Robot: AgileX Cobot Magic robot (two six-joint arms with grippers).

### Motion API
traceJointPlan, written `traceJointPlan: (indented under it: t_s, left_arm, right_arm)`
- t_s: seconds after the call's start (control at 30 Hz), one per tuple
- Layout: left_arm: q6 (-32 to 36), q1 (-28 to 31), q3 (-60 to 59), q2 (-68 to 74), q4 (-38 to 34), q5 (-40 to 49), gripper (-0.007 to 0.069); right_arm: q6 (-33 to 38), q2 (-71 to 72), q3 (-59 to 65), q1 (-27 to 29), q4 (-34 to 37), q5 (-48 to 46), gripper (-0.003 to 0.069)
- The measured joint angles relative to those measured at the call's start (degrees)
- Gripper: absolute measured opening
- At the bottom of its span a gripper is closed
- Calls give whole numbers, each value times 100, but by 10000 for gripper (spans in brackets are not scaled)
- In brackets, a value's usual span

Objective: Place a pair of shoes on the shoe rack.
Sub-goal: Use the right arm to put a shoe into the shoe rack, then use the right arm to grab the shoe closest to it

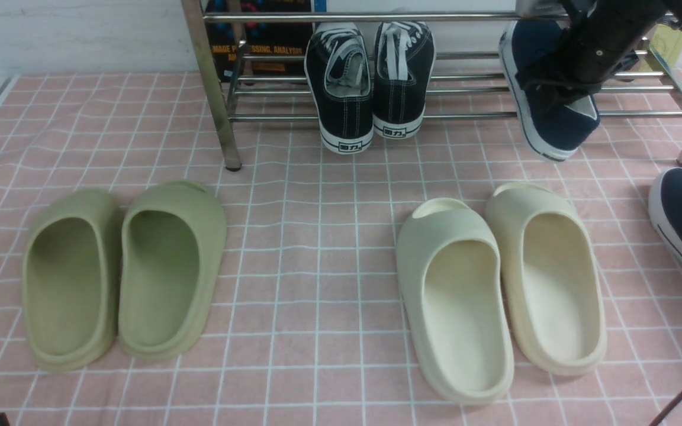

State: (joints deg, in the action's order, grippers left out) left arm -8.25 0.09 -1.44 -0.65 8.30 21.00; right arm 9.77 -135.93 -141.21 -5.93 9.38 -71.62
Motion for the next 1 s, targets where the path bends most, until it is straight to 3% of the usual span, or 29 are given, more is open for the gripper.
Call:
traceJointPlan:
  t_s: [0.2, 0.4, 0.53, 0.7, 0.83, 1.0]
  left_arm:
    - [0, 0, 0, 0, 0, 0, 239]
    - [0, 0, 0, 0, 0, 0, 239]
    - [0, 0, 0, 0, 0, 0, 239]
    - [0, 0, 0, 0, 0, 0, 239]
    - [0, 0, 0, 0, 0, 0, 239]
    - [0, 0, 0, 0, 0, 0, 239]
  right_arm:
    - [-14, -9, -27, 0, -101, 52, 77]
    - [-27, 92, -44, 6, -289, 1, 328]
    - [-273, 537, 13, 6, -328, -17, 435]
    - [-412, 1403, 615, 6, -328, -5, 451]
    - [-427, 2350, 2057, 6, -542, 29, 440]
    - [-649, 3752, 4841, 110, -938, 42, 404]
